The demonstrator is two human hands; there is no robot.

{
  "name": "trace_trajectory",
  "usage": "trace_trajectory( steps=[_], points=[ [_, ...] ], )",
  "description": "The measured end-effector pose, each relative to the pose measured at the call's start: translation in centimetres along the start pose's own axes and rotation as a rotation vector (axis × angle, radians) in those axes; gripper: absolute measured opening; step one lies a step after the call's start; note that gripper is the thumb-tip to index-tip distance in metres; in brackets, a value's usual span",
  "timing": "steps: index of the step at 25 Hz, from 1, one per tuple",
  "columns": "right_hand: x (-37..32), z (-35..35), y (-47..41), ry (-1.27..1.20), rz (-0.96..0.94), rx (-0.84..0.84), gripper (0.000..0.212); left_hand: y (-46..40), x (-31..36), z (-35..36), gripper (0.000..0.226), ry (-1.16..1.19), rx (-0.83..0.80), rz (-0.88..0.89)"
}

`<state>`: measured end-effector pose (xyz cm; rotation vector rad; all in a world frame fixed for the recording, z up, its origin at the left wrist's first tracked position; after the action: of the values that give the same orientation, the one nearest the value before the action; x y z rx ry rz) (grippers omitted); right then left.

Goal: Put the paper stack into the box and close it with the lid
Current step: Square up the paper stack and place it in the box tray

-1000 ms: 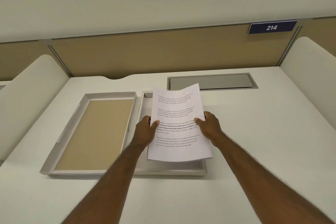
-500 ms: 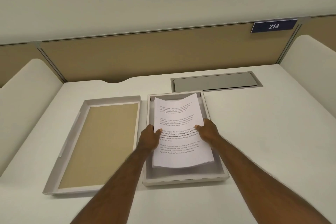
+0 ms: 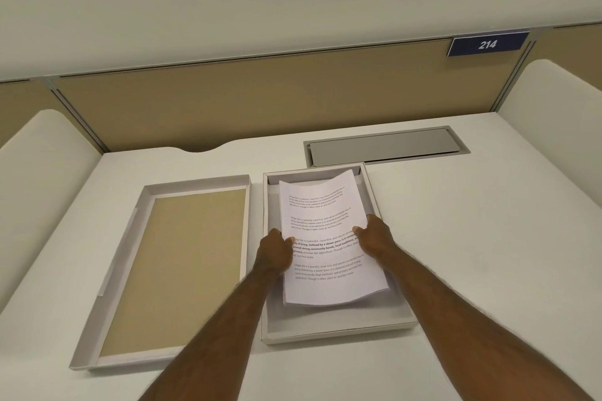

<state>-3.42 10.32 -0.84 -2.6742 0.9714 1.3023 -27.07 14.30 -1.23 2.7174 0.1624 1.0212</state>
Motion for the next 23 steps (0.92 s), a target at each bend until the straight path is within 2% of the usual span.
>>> trace_trajectory(
  steps=[8,12,16,18,20,23],
  points=[
    [0.5,0.5,-0.3,0.062,-0.009,-0.006,0.035,0.4,0.0,1.3,0.032,-0.099,0.009,-0.058],
    [0.7,0.6,0.1,0.071,-0.008,-0.02,0.044,0.6,-0.1,1.8,0.043,-0.115,0.032,-0.074],
    [0.8,0.8,0.7,0.052,-0.026,-0.03,0.05,2.0,0.6,2.4,0.073,-0.17,0.045,-0.1],
    [0.7,0.9,1.0,0.059,-0.046,-0.03,0.051,2.1,0.9,2.6,0.077,-0.19,0.055,-0.046],
    [0.9,1.0,1.2,0.056,-0.054,-0.043,0.051,1.8,0.7,2.8,0.078,-0.115,0.04,-0.054],
    [1.2,1.1,1.1,0.035,-0.019,-0.076,0.055,1.6,0.2,2.8,0.07,-0.039,0.02,-0.085]
  ],
)
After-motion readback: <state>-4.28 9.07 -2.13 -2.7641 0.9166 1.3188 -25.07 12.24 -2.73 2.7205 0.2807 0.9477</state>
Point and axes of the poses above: each hand's wrist, its own y-axis away from the middle knuckle, its own z-axis out of the palm, x = y × z, the point moved 7 cm from there along -y, towards the middle knuckle, and after that the axes turned 6 degrees about x, right-handed, at the moved point
